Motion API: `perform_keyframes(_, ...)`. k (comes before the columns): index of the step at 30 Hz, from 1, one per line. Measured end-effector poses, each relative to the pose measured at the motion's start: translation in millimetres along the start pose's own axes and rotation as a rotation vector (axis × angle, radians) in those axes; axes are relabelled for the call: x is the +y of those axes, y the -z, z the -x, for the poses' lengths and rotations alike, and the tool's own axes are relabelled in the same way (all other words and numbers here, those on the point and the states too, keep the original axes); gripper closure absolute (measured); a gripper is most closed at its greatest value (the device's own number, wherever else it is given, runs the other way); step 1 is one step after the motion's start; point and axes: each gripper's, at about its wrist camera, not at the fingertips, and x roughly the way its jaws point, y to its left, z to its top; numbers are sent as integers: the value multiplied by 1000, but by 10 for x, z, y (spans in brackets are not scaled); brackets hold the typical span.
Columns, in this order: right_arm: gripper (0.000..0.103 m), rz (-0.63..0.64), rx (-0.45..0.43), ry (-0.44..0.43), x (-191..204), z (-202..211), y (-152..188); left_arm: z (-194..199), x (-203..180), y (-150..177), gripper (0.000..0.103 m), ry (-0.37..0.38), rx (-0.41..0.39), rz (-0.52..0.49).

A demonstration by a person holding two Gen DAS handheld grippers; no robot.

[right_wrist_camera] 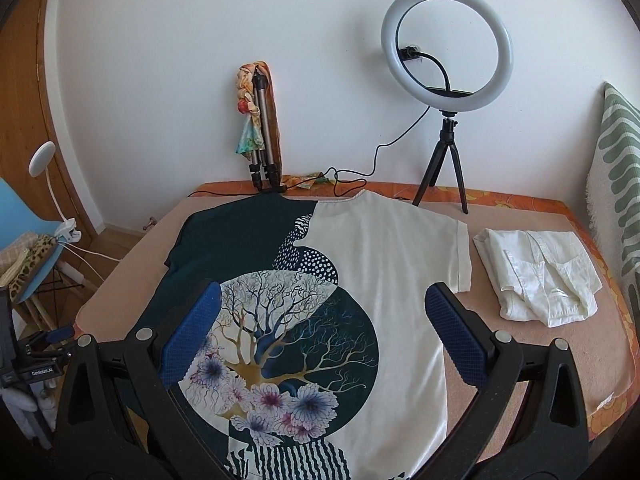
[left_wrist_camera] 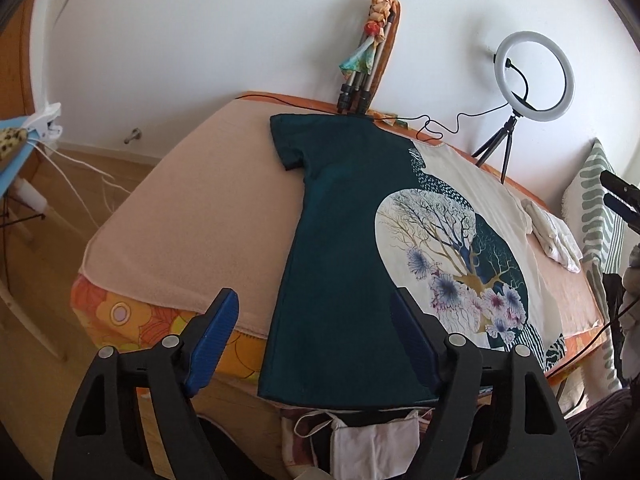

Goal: Fold small clothes
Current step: 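Move both tools to the teal side of the T-shirt, then grasp the teal hem with the left tool while the right tool grasps the teal shoulder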

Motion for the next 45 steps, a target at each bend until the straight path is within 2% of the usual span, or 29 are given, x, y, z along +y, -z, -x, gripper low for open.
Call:
perform_keyframes(6,0,79,39,-98,525,-304,-407,-142,225,114,45,23,59,59)
perform_keyframes(9,0,106,67,-130,757,-519,-611,-244,274,130,49,45,88,75)
perform_keyframes(15,0,101,150,-202,1218,-1114,-956,-455,292,223,50,73,164,83)
perform_keyframes(20,0,81,297,-264,1648,-1742,-1172,-560,368,274,55,97,215,126)
perform_keyframes(23,0,122,329,-242,1942,-2097,-1249,-562,350,259,58,113,213,127)
perform_keyframes(29,0,181,412,-178,2381,-2983,-1192,-596,295,268,66,125,221,99)
perform_keyframes(32,0,178,458,-170,2518,-3396,-1099,-611,368,259,72,147,222,138)
perform_keyframes(35,5,166,484,-160,2623,-3759,-1002,-615,388,258,75,154,219,147)
perform_keyframes(37,14,155,514,-172,2694,-3999,-930,-616,370,257,77,150,217,135)
perform_keyframes(38,15,152,524,-176,2727,-4098,-900,-622,361,253,77,153,218,134)
perform_keyframes(40,15,159,527,-168,2818,-4266,-846,-649,354,255,84,175,230,144)
perform_keyframes(42,16,178,526,-159,2899,-4413,-810,-664,329,247,84,179,232,140)
perform_keyframes(45,21,205,539,-133,2964,-4609,-747,-698,278,230,93,203,239,138)
